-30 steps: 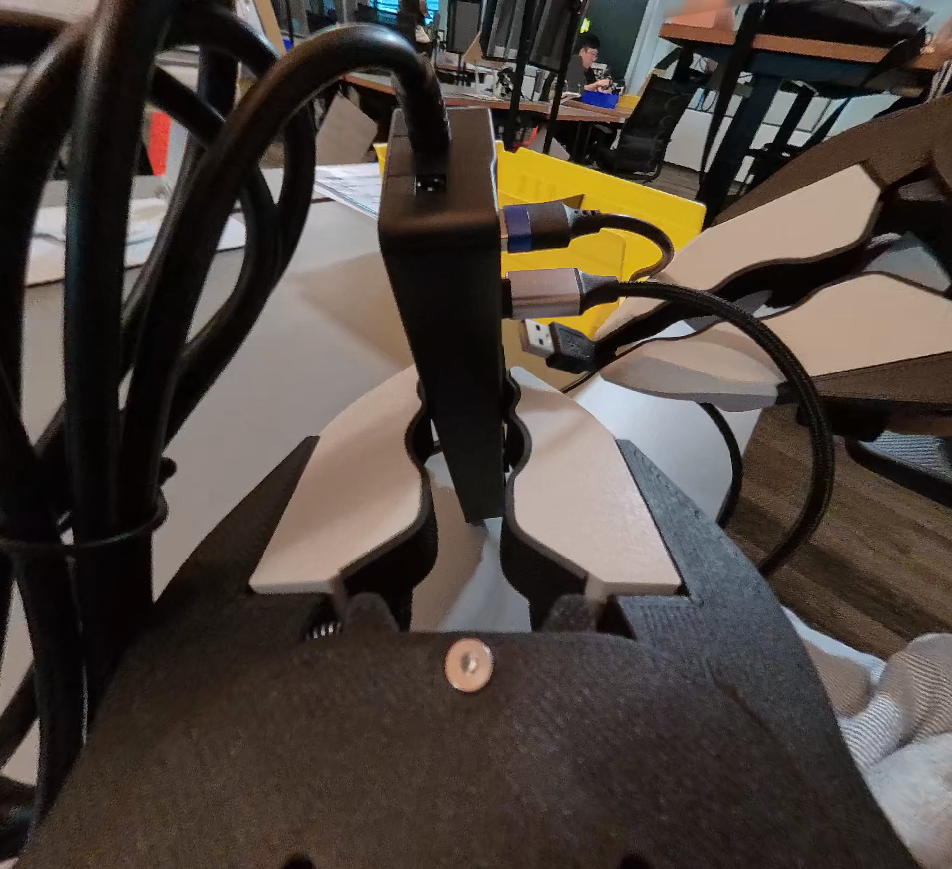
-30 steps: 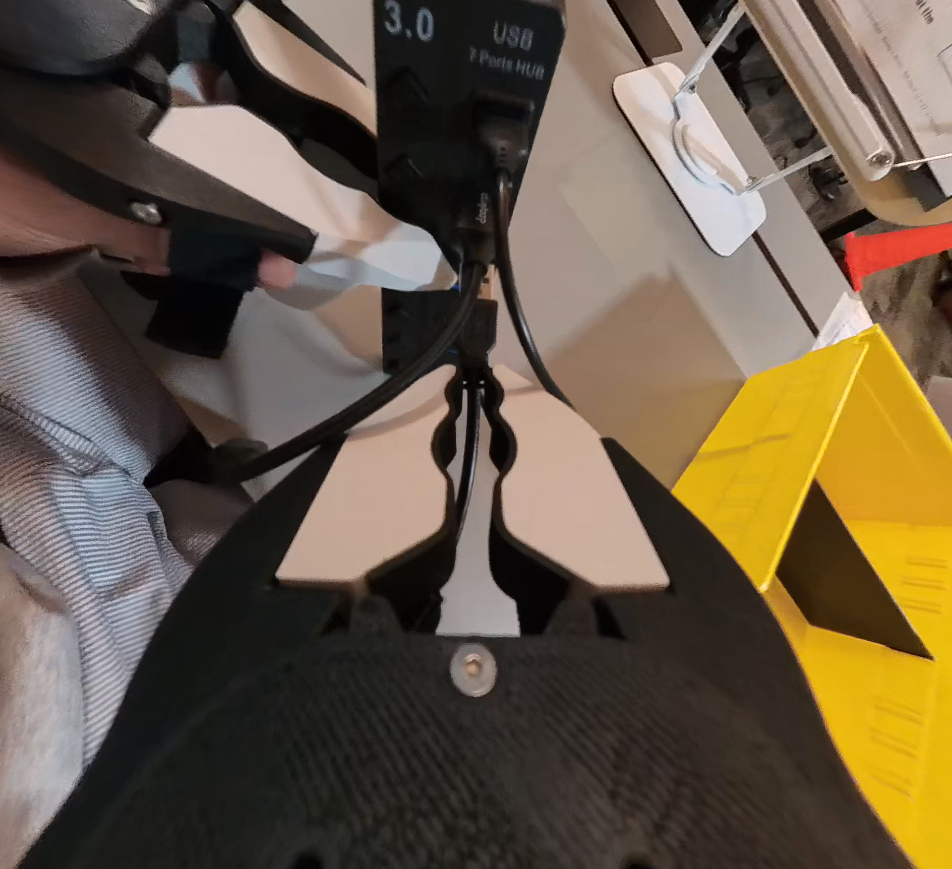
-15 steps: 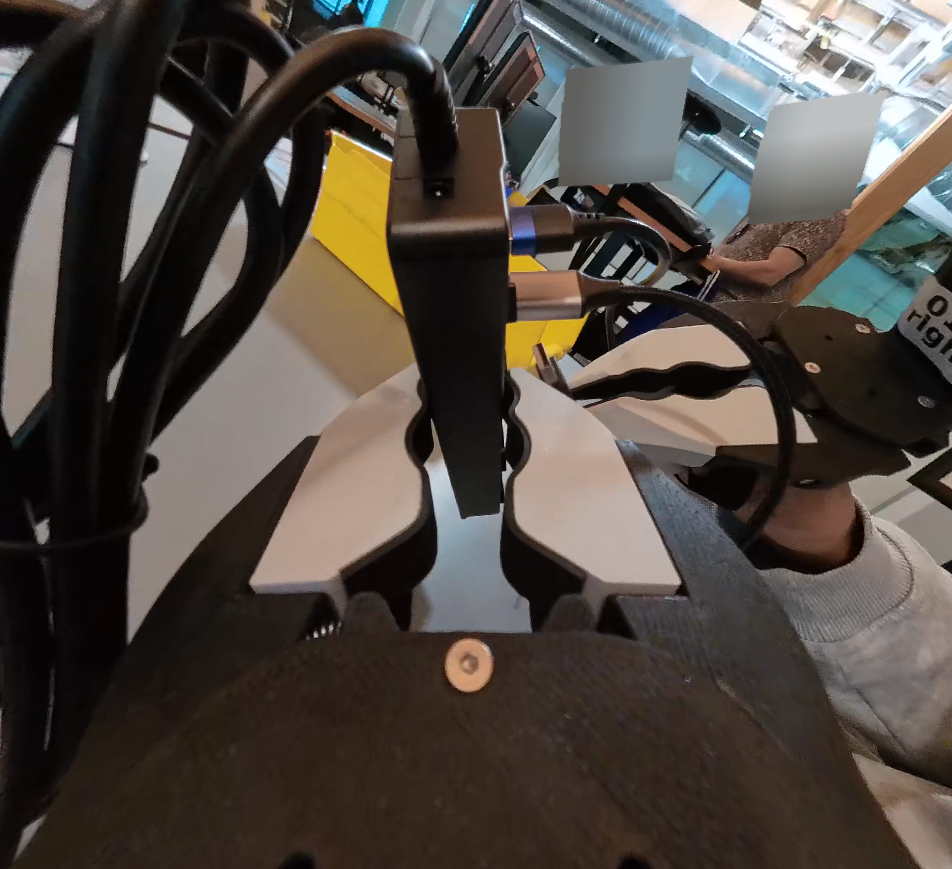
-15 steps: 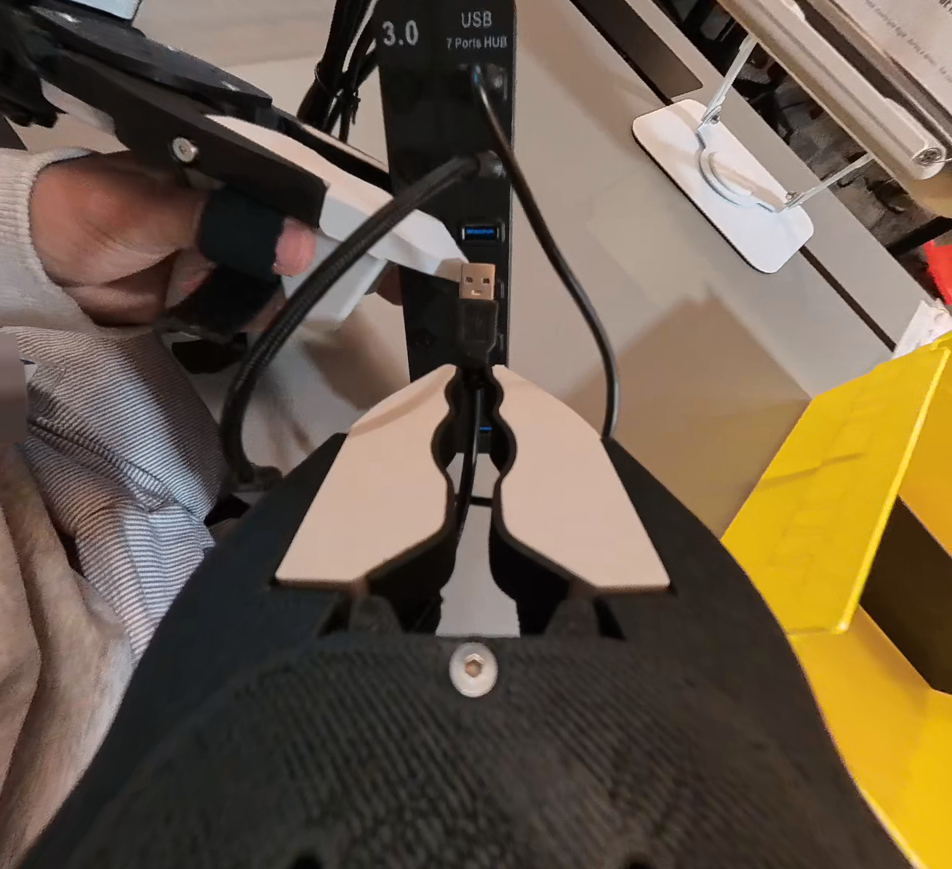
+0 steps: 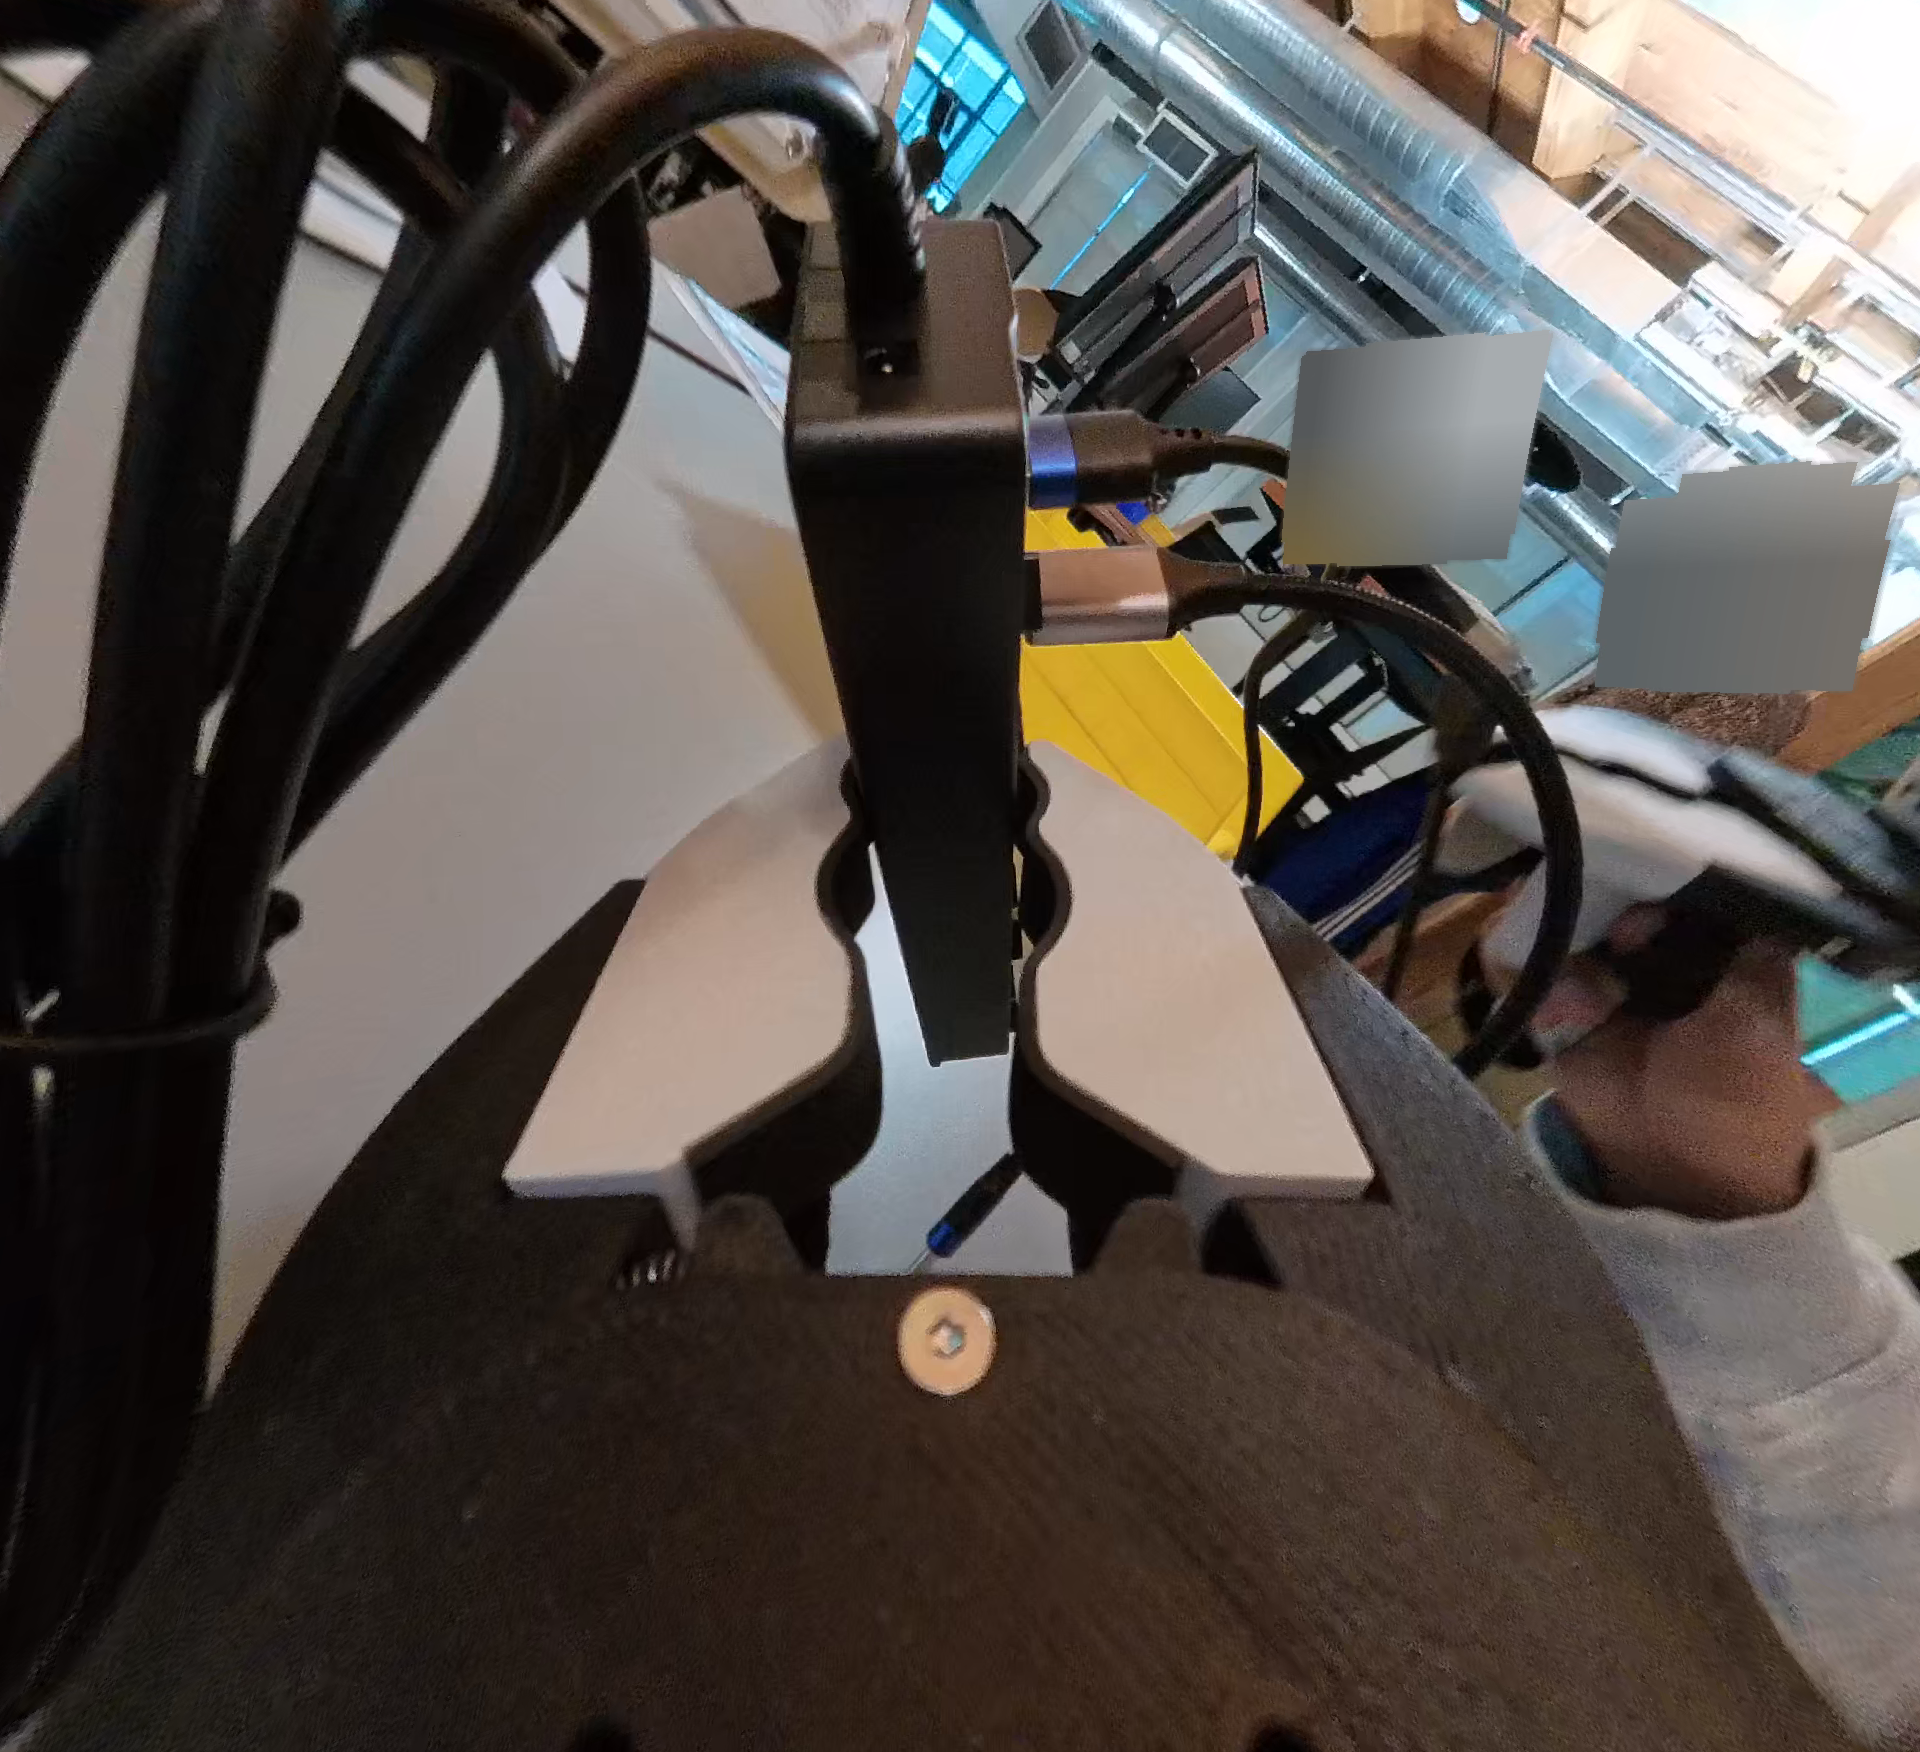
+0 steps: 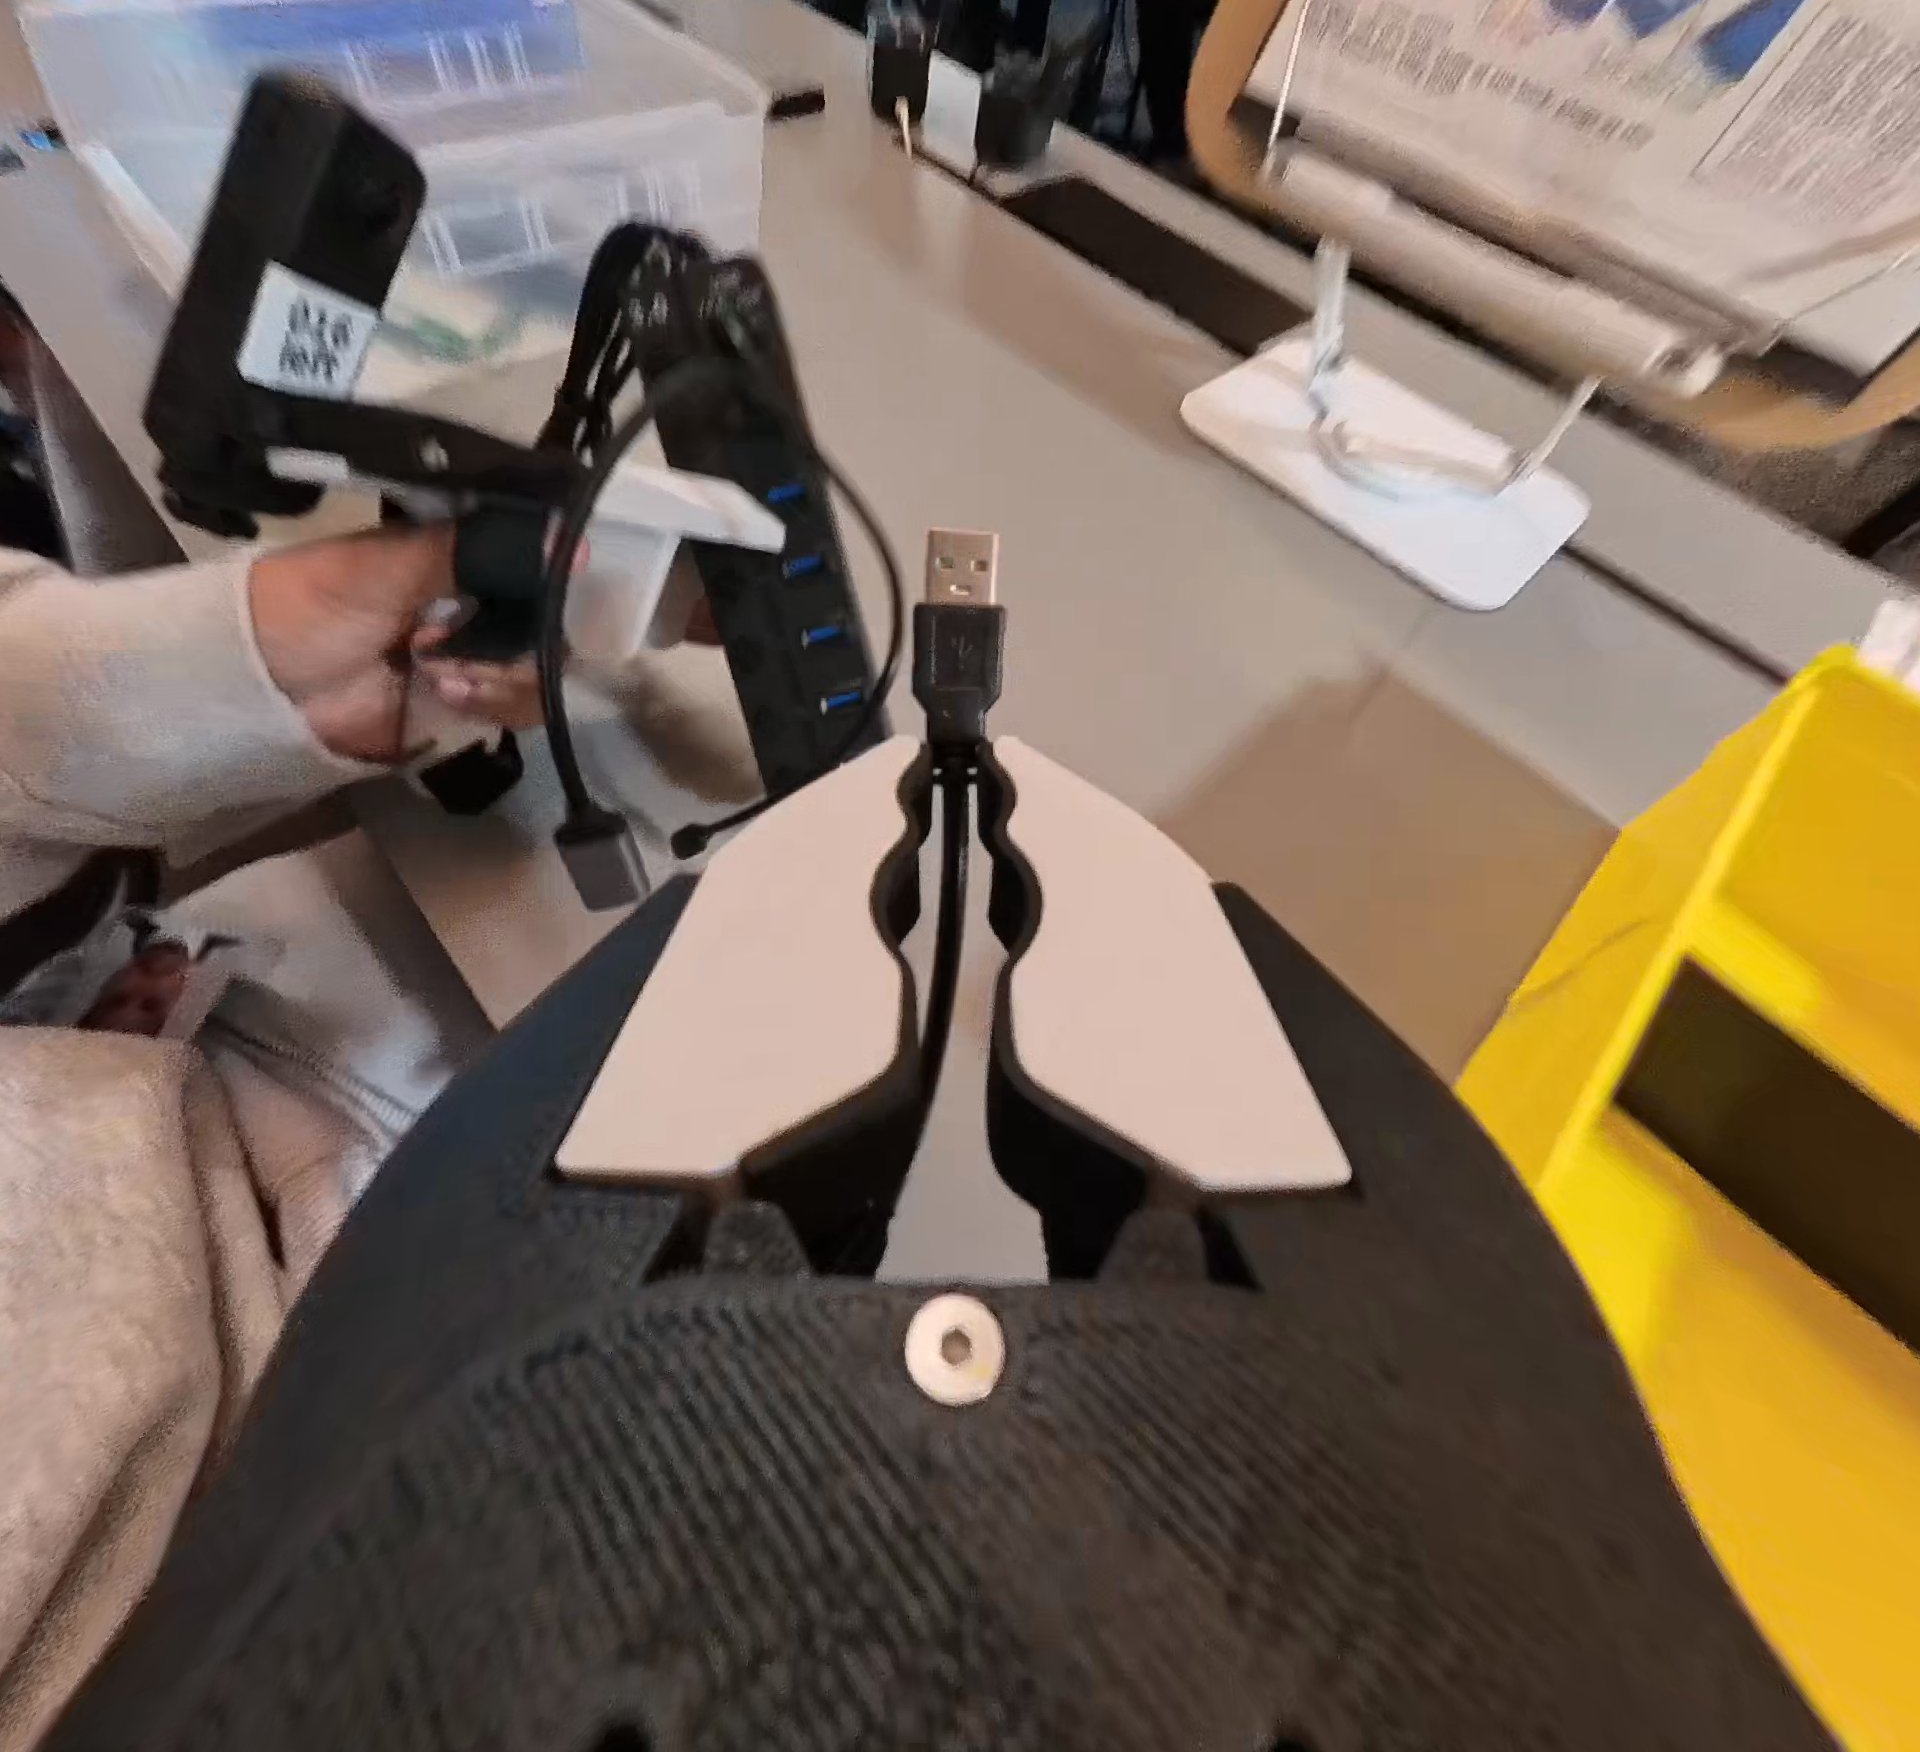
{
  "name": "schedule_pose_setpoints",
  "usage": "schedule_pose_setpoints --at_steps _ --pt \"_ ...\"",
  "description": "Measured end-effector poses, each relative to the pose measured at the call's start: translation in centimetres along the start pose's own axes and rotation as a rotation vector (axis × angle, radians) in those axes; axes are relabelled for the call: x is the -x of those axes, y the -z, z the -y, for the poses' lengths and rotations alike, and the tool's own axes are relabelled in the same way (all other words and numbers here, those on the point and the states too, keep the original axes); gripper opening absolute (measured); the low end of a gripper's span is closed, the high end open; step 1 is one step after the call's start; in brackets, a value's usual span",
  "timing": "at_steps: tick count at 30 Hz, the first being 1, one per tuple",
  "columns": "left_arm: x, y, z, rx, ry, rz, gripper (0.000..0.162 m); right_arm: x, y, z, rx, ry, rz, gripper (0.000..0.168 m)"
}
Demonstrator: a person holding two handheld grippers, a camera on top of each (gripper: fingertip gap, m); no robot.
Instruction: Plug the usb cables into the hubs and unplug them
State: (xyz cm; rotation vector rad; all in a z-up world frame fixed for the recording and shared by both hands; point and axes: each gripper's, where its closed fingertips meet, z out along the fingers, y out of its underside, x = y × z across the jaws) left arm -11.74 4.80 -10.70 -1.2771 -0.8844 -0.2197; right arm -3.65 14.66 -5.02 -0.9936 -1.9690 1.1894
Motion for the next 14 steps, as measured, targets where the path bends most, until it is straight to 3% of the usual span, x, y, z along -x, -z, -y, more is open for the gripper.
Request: schedule_pose_setpoints --at_steps 8,11,14 --pt "-1.1 0.9 2.2 -0.052 -0.200 -0.057 0.024 -2.9 5.0 13.7 -0.222 0.150 -0.084 0.008" --pt "-1.6 1.2 2.2 -0.030 -0.351 -0.059 0.024 -3.0 3.8 13.8 -0.200 0.246 -0.182 0.008" --pt "-2.7 1.4 1.7 -0.007 -0.486 -0.095 0.024 -2.6 0.9 10.9 -0.112 0.335 -0.241 0.008"
